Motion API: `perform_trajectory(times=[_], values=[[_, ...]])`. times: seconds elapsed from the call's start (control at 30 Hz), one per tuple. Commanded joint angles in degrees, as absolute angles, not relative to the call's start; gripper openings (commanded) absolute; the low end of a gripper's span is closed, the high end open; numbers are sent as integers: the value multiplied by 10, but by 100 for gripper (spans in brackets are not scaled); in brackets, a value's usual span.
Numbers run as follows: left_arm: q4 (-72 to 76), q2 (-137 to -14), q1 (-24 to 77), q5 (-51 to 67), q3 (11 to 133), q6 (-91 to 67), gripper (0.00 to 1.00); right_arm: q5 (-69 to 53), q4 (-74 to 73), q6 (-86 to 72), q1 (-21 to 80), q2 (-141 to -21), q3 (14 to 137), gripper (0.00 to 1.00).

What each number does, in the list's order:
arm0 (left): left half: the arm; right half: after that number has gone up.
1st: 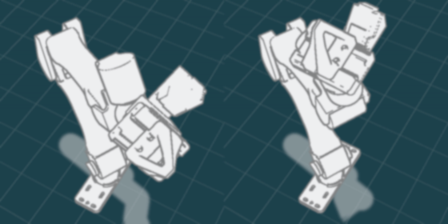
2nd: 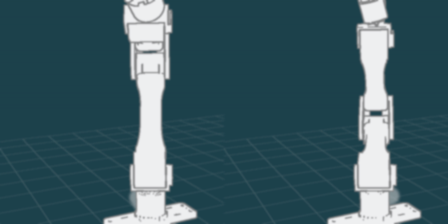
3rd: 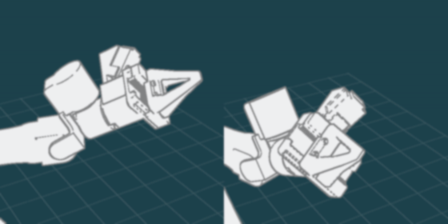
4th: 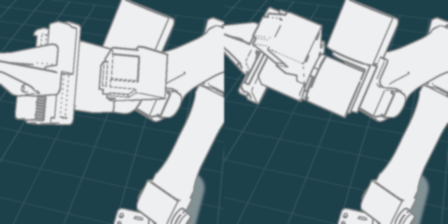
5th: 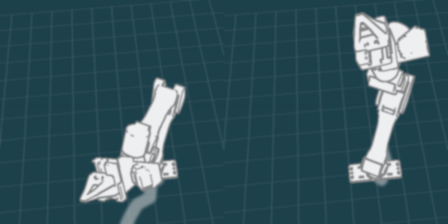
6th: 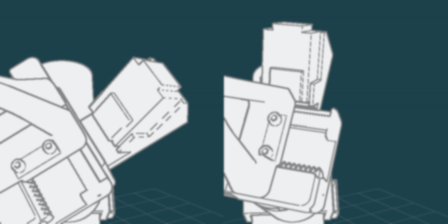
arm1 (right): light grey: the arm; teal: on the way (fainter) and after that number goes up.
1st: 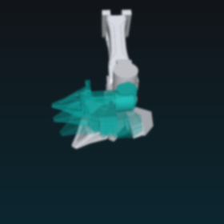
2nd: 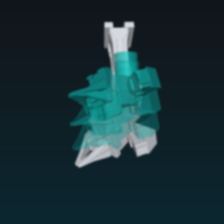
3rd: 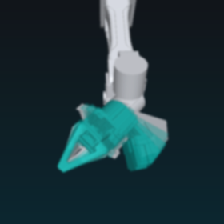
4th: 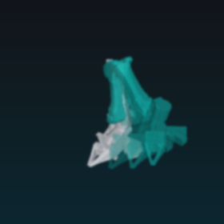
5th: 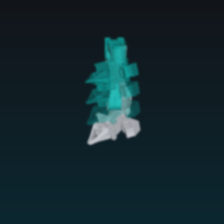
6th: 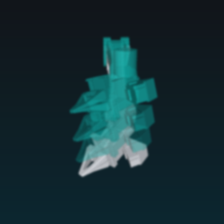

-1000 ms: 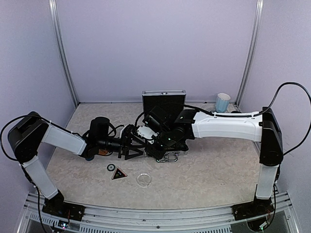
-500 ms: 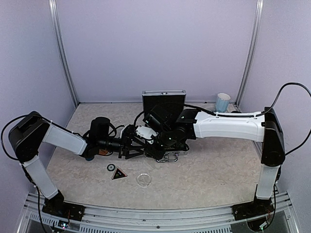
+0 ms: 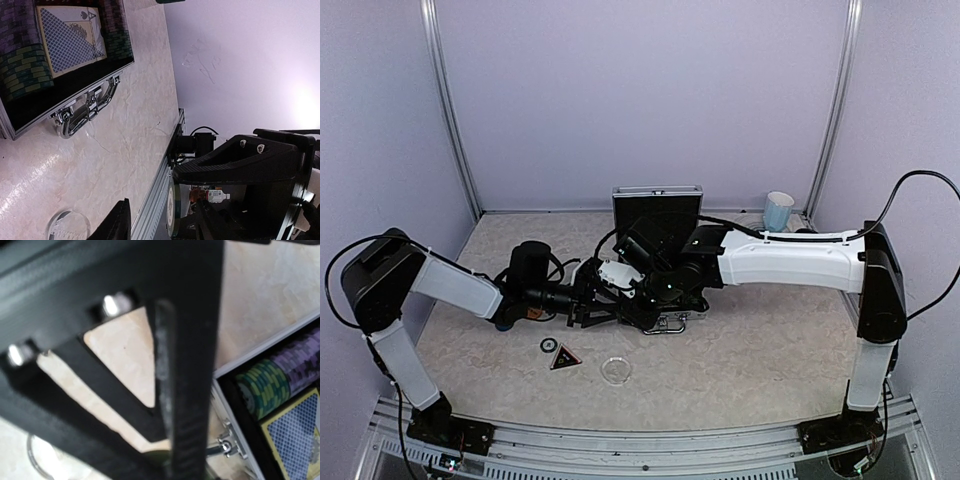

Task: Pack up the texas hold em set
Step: Pass from the right arm to the left

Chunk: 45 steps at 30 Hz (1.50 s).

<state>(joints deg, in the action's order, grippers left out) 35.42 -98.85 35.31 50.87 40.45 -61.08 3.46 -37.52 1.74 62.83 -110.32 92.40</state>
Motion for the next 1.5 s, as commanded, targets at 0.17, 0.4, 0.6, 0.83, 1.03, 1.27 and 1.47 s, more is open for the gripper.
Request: perform_trajectory(times=[0.17, 0.4, 0.6, 0.83, 1.03, 1.27, 1.47], values=[[362, -996, 359, 522, 418, -610, 35, 34, -375, 23, 635, -1107, 940, 45], [369, -996, 363, 526, 417, -615, 25, 37, -376, 21, 635, -1109, 941, 45], [370, -997, 368, 529, 418, -617, 14, 39, -377, 21, 635, -1110, 940, 45], [370, -997, 369, 531, 418, -612, 0, 42, -377, 21, 635, -1109, 939, 45], [319, -984, 366, 522, 435, -569, 0, 53, -379, 20, 636, -1100, 937, 61], [117, -950, 352, 465, 513, -408, 0, 54, -341, 10, 635, -1049, 894, 99], [-41, -944, 345, 392, 590, -264, 0, 60, -295, 2, 626, -991, 826, 99]])
